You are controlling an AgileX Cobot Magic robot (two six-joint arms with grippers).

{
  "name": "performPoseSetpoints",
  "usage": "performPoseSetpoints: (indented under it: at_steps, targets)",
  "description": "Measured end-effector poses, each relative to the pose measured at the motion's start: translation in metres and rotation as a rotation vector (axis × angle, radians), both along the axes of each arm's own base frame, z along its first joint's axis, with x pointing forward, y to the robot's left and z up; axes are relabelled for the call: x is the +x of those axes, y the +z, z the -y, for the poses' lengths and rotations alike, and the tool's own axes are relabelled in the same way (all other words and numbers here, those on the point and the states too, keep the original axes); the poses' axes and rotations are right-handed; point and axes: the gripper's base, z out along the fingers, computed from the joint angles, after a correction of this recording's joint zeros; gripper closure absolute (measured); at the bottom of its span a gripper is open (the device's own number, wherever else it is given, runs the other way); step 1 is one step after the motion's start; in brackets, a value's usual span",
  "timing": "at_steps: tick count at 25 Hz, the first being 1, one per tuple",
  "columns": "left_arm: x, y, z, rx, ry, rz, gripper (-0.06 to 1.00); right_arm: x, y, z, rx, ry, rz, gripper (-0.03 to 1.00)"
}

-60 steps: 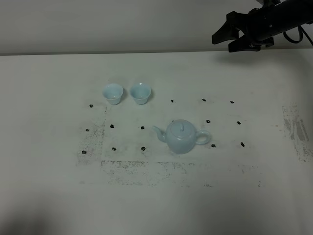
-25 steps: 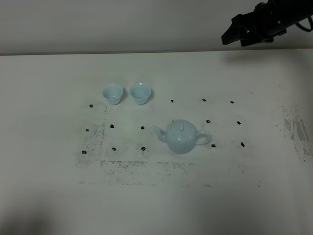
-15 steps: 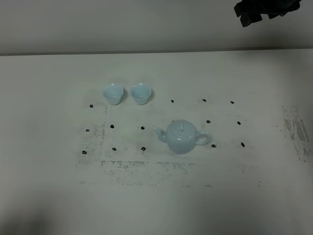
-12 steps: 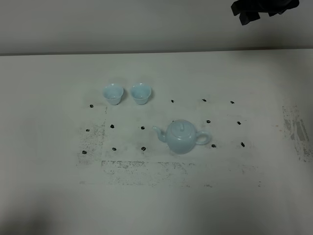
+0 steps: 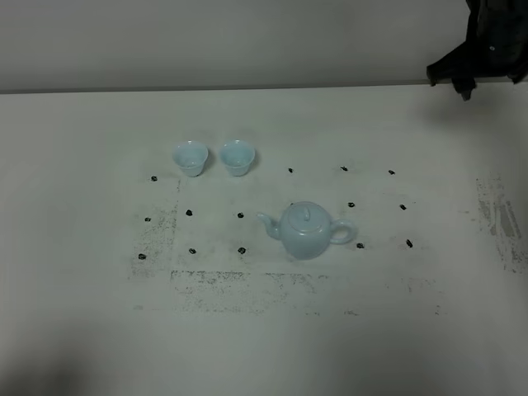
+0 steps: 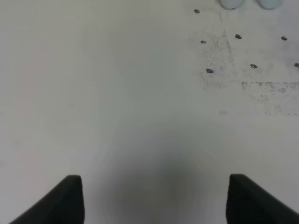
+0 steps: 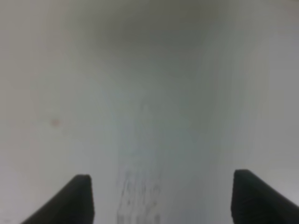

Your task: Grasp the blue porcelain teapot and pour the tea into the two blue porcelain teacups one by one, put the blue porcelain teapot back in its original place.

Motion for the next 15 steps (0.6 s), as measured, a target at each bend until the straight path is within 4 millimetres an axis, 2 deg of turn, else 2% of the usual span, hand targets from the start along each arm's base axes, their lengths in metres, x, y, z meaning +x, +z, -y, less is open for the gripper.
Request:
performPoseSetpoints:
  at_steps: [4,12,15]
  targets:
    - [0.000,0.000,0.000,-0.001,0.001,0.000,0.33,-0.011,-0.028,-0.003,0.043,0.000,0.025,0.38]
    - [0.000,0.000,0.000,-0.001,0.001,0.000,0.33,-0.032,-0.087,-0.029,0.159,0.101,0.112,0.38]
    - [0.000,0.000,0.000,-0.001,0.001,0.000,0.33,-0.039,-0.102,-0.036,0.199,0.100,0.130,0.38]
